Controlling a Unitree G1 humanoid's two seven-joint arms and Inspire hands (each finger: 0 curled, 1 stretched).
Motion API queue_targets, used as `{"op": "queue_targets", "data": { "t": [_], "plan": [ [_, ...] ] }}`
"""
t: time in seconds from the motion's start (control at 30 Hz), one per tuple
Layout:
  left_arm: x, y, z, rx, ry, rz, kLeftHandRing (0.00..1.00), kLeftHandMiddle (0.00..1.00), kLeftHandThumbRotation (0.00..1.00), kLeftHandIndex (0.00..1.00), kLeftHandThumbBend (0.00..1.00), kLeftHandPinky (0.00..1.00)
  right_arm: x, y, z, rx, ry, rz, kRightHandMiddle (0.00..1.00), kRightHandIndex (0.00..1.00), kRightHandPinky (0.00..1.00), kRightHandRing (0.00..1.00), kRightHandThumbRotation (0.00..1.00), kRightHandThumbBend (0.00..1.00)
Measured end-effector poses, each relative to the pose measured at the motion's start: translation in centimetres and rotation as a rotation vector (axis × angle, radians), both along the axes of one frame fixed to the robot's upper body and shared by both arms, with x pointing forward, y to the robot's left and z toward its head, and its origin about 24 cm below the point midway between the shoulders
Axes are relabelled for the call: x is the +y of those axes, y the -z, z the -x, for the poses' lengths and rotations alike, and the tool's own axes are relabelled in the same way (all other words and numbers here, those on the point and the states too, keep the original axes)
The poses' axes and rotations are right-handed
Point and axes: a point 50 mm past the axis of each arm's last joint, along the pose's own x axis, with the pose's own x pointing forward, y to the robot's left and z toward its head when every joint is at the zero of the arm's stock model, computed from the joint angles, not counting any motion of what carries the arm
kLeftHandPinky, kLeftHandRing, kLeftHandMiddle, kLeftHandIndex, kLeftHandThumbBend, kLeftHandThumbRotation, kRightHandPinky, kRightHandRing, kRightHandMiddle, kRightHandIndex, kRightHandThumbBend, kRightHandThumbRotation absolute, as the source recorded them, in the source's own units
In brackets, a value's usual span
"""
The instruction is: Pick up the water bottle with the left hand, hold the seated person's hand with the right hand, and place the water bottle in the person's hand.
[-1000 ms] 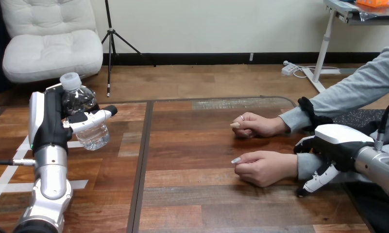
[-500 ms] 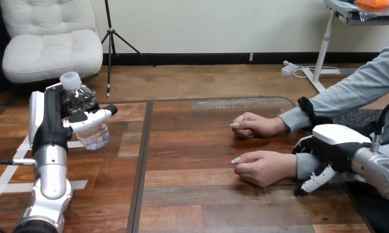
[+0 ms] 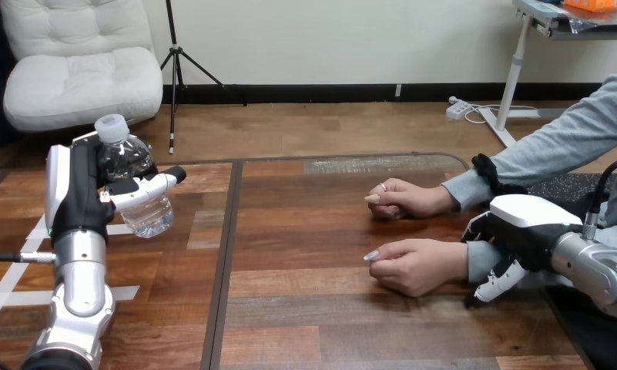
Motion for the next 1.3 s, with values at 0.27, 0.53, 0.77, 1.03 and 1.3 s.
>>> {"op": "queue_targets", "data": {
  "t": [0.27, 0.53, 0.77, 1.03, 1.3],
  "plan": [
    [0.1, 0.0, 0.0, -0.001, -0.004, 0.005, 0.44, 0.47, 0.0, 0.46, 0.73, 0.38, 0.4, 0.0, -0.2, -0.005, 0.001, -0.013, 0.58, 0.59, 0.46, 0.51, 0.12, 0.84],
    [0.1, 0.0, 0.0, -0.004, -0.007, 0.008, 0.44, 0.47, 0.0, 0.46, 0.73, 0.37, 0.9, 0.1, -0.5, -0.011, 0.023, -0.052, 0.5, 0.54, 0.38, 0.43, 0.07, 0.83],
    [0.0, -0.2, 0.0, -0.013, -0.006, 0.01, 0.43, 0.47, 0.0, 0.45, 0.73, 0.37, 1.2, 0.2, -0.5, -0.009, 0.028, -0.07, 0.48, 0.52, 0.35, 0.41, 0.03, 0.83],
    [0.0, -0.3, 0.0, -0.018, -0.005, 0.011, 0.43, 0.47, 0.0, 0.45, 0.73, 0.37, 1.5, 0.2, -0.6, -0.016, 0.041, -0.105, 0.45, 0.5, 0.32, 0.37, 0.0, 0.83],
    [0.1, -0.2, 0.0, -0.019, -0.006, 0.012, 0.43, 0.46, 0.0, 0.45, 0.72, 0.37, 1.7, 0.2, -0.7, -0.023, 0.053, -0.14, 0.43, 0.48, 0.31, 0.36, 0.0, 0.83]
  ]
}}
